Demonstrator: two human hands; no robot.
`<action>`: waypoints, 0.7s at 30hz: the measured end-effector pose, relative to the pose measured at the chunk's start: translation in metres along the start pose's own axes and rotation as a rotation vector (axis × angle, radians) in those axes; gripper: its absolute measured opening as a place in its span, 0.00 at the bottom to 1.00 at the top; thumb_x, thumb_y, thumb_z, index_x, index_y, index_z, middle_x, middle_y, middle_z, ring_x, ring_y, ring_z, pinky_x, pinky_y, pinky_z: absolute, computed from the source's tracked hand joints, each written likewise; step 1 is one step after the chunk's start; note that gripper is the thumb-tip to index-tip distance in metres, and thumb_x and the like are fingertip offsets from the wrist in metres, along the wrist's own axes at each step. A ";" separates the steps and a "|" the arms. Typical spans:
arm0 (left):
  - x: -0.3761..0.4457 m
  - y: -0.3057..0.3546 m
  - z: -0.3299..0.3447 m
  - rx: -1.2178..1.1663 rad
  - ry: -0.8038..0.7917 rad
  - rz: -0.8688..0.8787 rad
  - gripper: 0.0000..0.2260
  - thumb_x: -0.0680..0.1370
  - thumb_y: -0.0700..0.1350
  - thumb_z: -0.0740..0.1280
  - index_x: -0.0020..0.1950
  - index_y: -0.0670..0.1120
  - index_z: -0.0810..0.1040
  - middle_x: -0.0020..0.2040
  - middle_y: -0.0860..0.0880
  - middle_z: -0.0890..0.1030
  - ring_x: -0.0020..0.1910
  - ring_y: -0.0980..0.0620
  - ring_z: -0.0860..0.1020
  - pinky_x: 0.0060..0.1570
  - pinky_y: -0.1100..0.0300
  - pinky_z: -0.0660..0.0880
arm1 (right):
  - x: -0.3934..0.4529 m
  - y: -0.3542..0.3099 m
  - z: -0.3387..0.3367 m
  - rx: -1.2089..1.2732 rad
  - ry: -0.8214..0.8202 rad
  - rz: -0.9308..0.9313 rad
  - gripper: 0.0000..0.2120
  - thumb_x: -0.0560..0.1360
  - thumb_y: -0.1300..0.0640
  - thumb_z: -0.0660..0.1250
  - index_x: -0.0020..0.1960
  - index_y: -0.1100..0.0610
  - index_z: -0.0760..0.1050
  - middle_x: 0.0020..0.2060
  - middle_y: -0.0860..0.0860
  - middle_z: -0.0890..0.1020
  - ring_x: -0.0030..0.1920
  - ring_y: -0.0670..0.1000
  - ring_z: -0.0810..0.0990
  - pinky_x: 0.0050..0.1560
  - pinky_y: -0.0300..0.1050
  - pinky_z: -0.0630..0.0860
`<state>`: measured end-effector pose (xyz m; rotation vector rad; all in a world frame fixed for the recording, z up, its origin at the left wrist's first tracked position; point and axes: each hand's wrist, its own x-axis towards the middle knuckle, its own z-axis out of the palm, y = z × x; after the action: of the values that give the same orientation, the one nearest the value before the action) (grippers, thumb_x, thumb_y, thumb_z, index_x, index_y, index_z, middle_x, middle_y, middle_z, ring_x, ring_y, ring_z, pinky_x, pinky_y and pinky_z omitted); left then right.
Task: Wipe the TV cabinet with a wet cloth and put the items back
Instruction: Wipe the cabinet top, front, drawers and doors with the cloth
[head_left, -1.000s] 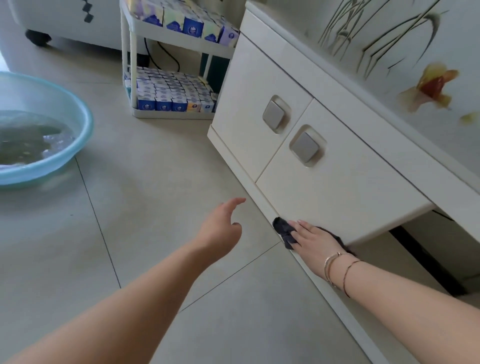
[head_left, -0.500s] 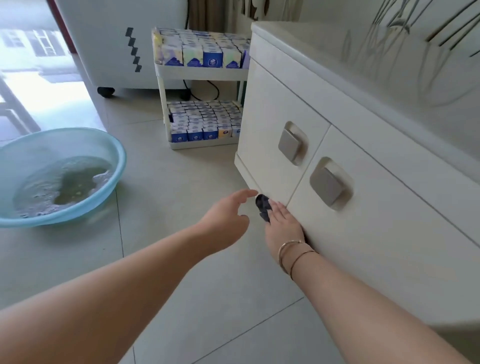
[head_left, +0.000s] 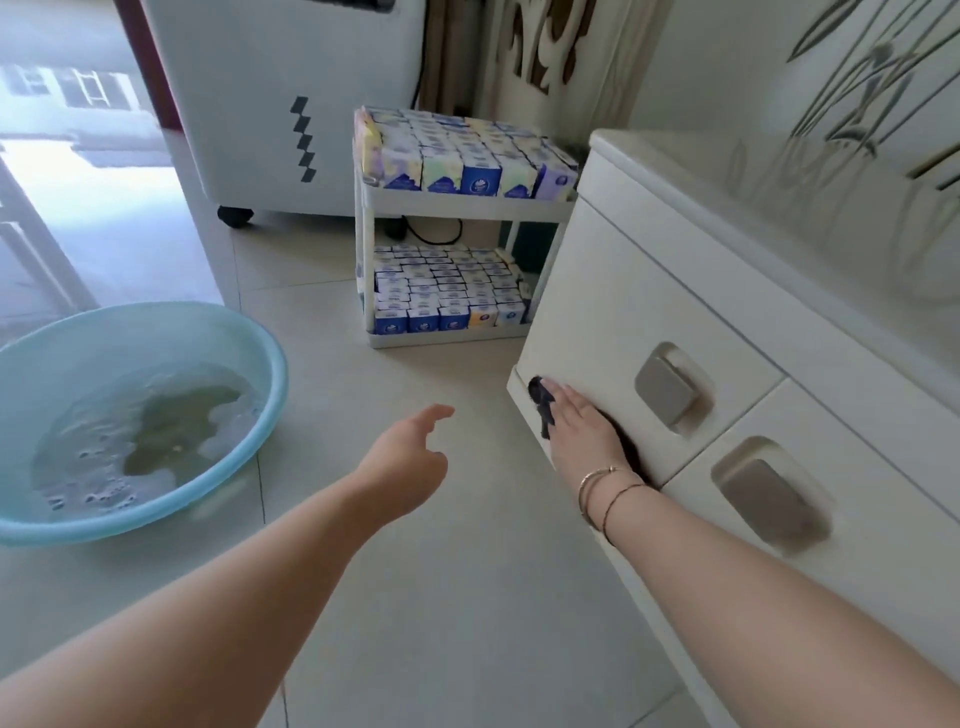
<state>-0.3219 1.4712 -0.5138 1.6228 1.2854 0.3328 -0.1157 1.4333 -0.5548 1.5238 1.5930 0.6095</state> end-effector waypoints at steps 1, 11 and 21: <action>0.011 0.004 -0.001 -0.025 -0.002 0.007 0.29 0.75 0.33 0.55 0.72 0.55 0.65 0.71 0.48 0.67 0.36 0.57 0.73 0.30 0.67 0.71 | 0.010 0.011 -0.005 -0.032 0.044 0.012 0.25 0.83 0.55 0.43 0.76 0.67 0.49 0.76 0.63 0.48 0.75 0.63 0.39 0.73 0.56 0.36; 0.104 0.008 0.012 -0.243 -0.108 0.053 0.27 0.76 0.32 0.54 0.75 0.47 0.61 0.74 0.49 0.65 0.60 0.53 0.72 0.50 0.64 0.67 | 0.033 -0.029 0.030 -0.051 0.088 -0.061 0.26 0.81 0.58 0.45 0.76 0.67 0.44 0.76 0.62 0.46 0.75 0.63 0.39 0.69 0.56 0.30; 0.106 0.009 0.032 -0.417 -0.185 0.065 0.29 0.75 0.31 0.52 0.75 0.49 0.61 0.74 0.52 0.64 0.52 0.60 0.72 0.36 0.81 0.65 | 0.114 0.093 -0.072 -0.275 0.151 0.214 0.22 0.80 0.53 0.55 0.70 0.62 0.67 0.69 0.60 0.68 0.73 0.63 0.59 0.74 0.59 0.43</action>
<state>-0.2520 1.5451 -0.5581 1.3074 0.9508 0.4473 -0.1132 1.5717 -0.4670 1.4768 1.3960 1.0407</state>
